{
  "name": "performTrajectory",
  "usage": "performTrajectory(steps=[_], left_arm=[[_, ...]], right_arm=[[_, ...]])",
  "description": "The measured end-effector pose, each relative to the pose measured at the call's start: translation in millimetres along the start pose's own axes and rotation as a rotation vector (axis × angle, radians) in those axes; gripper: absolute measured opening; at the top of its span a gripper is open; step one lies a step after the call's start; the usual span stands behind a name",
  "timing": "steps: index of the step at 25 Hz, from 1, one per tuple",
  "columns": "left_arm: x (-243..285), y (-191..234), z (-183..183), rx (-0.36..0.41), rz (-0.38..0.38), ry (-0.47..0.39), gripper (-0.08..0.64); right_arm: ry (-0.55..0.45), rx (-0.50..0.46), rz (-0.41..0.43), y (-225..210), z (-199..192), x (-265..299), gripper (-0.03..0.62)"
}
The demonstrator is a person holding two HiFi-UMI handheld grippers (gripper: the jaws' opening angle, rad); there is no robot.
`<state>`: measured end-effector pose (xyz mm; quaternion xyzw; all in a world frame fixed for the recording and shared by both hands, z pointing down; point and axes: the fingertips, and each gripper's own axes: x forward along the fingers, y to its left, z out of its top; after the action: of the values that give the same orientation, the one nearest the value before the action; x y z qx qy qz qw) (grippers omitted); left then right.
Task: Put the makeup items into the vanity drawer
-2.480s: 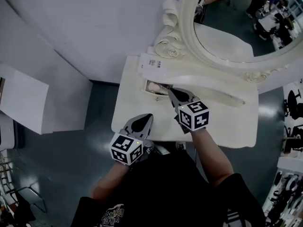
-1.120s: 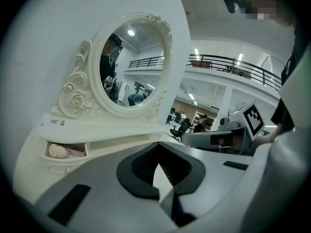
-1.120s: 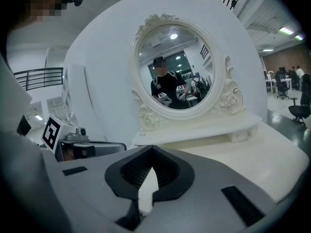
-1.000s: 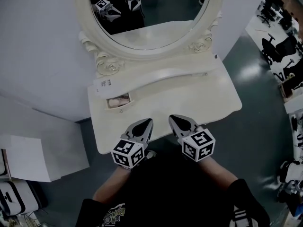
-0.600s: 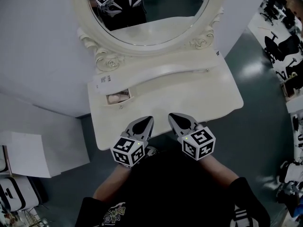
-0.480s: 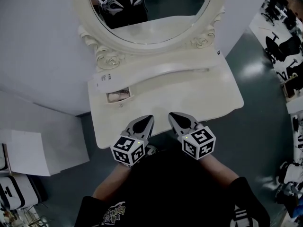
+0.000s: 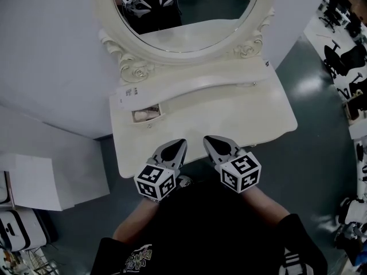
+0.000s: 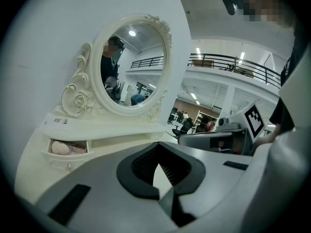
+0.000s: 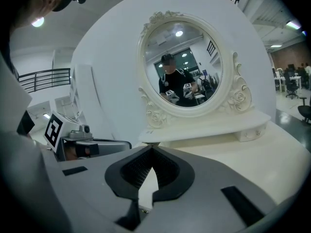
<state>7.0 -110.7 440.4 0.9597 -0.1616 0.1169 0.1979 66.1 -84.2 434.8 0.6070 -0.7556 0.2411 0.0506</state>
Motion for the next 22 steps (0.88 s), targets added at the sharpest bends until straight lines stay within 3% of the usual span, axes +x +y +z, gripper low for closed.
performTrajectory(steps=[22], left_arm=[[-21.3, -1.8, -6.9, 0.002, 0.009, -0.011, 0.0]], right_arm=[[0.004, -0.011, 0.033, 22.3, -9.9, -0.8, 0.029]])
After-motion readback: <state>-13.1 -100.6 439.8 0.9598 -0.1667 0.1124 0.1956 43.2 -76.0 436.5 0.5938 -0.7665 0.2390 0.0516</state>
